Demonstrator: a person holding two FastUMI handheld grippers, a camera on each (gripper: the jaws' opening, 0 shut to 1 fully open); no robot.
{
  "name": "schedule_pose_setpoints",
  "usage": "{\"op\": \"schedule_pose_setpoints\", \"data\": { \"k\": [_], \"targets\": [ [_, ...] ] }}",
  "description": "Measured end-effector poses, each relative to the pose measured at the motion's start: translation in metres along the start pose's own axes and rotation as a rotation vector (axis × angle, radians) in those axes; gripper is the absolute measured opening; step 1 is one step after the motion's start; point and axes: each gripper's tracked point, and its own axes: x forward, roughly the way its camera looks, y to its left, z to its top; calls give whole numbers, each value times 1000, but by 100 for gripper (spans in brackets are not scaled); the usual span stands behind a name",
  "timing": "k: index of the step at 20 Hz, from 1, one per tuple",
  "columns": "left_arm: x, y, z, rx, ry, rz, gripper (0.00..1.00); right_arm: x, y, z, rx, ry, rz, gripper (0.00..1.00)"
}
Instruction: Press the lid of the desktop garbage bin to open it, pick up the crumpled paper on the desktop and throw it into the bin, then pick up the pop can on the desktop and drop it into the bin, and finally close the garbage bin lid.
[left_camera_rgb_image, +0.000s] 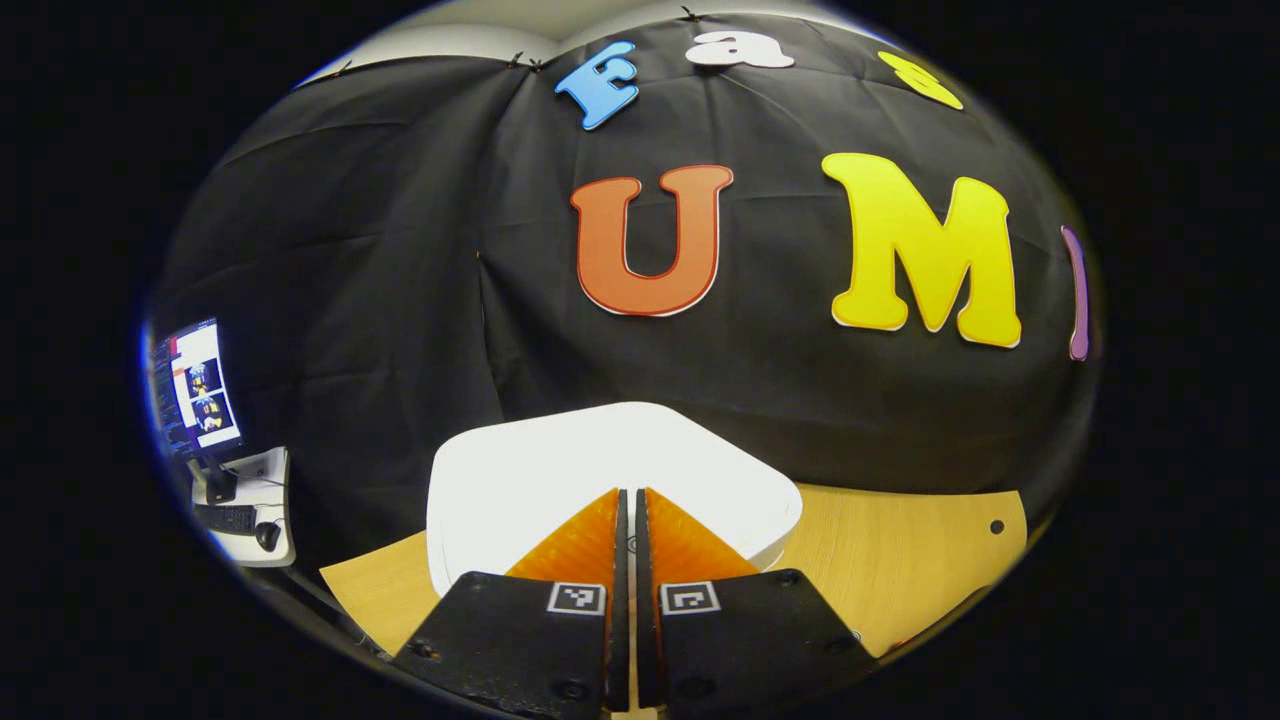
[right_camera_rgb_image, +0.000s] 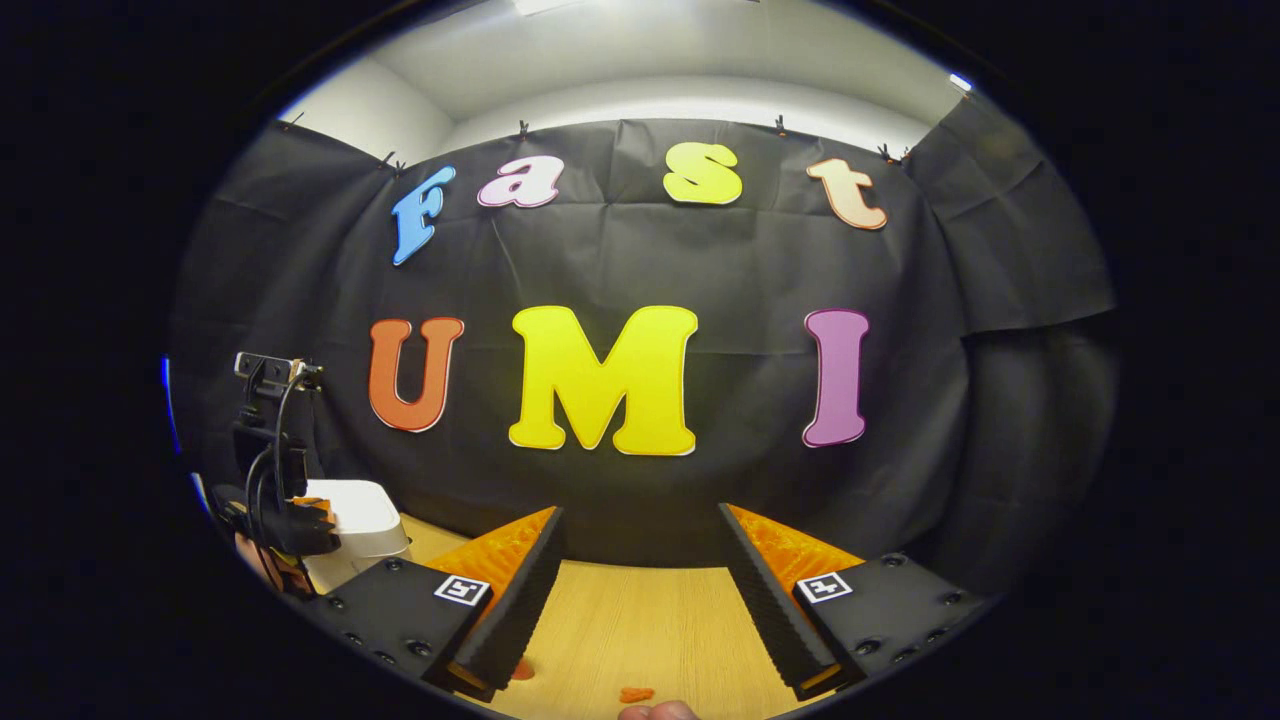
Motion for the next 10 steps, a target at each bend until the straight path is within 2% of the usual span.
{"op": "schedule_pose_setpoints", "data": {
  "k": [4, 10],
  "targets": [
    [-9, -2, 18, 12, -41, -29, 5, -2, 3, 10, -12, -25, 4, 95],
    [-47, -18, 81, 4, -176, -119, 5, -8, -2, 19, 10, -50, -19, 95]
  ]
}}
